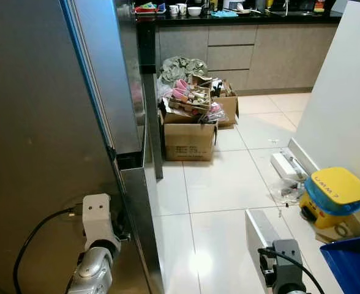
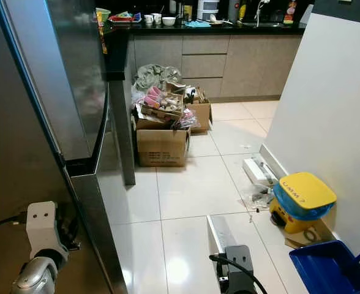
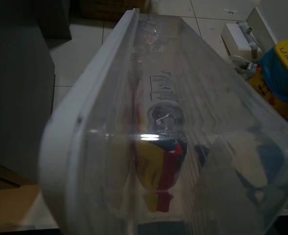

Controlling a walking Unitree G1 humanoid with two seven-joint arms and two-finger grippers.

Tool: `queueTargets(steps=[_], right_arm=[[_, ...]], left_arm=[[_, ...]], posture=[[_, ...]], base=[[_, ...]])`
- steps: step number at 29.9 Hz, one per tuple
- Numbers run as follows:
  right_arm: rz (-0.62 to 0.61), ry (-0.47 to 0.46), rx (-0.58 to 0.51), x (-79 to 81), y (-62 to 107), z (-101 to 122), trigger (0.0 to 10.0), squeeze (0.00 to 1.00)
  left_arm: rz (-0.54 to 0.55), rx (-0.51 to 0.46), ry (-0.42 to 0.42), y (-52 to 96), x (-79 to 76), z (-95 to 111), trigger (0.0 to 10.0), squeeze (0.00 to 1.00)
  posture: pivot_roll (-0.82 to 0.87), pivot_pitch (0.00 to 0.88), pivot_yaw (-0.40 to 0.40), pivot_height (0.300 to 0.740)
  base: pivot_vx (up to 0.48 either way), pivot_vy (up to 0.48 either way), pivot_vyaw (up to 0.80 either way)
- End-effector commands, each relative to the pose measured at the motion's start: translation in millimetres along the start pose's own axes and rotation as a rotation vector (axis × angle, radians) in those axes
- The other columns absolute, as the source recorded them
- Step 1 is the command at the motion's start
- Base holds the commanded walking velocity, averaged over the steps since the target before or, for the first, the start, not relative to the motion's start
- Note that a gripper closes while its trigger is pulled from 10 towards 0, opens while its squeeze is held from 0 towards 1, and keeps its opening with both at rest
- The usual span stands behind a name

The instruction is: Restocking fridge

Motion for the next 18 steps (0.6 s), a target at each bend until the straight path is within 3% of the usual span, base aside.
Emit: queueTargets(steps=[1, 6, 7, 8, 18], right_arm=[[-0.006, -0.001, -0.014, -0.1, 0.8, 0.9, 10.0, 0.00], [-0.006, -0.002, -0.014, 0.0, 0.9, 0.7, 10.0, 0.00], [-0.007, -0.002, -0.014, 0.1, 0.8, 0.8, 10.0, 0.00], [-0.007, -0.003, -0.014, 0.2, 0.7, 0.8, 10.0, 0.00], [-0.009, -0.003, -0.013, 0.1, 0.9, 0.4, 10.0, 0.00]], left_arm=[[-0.024, -0.075, -0.007, -5.0, -6.7, 18.0, 0.0, 0.00], [-0.026, -0.076, -0.007, -5.6, -7.8, 18.3, 0.0, 0.00], [-0.023, -0.070, -0.012, -6.0, -7.5, 17.6, 4.7, 0.00], [-0.019, -0.064, -0.018, -6.5, -7.1, 16.9, 10.0, 0.00], [-0.012, -0.050, -0.019, -8.5, -7.2, 14.0, 10.0, 0.00]], posture=[[-0.09, 0.063, -0.003, 0.740], [-0.09, 0.063, -0.003, 0.740], [-0.09, 0.062, -0.002, 0.740], [-0.09, 0.062, -0.002, 0.740], [-0.09, 0.062, -0.001, 0.740]], base=[[0.000, 0.000, 0.00], [0.000, 0.000, 0.00], [0.000, 0.000, 0.00], [0.000, 0.000, 0.00], [0.000, 0.000, 0.00]])
Point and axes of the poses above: a point about 5 cm out from each wrist's last joint towards the gripper, its own y axis pointing back from the gripper into the wrist, its own z axis along the axis of the wrist's last joint, x = y × z, the point moved 4 cm from there along -y, pointing out of the wrist towards the gripper, and after that the axes turned 1 degree about -y, right-handed, at the moved point
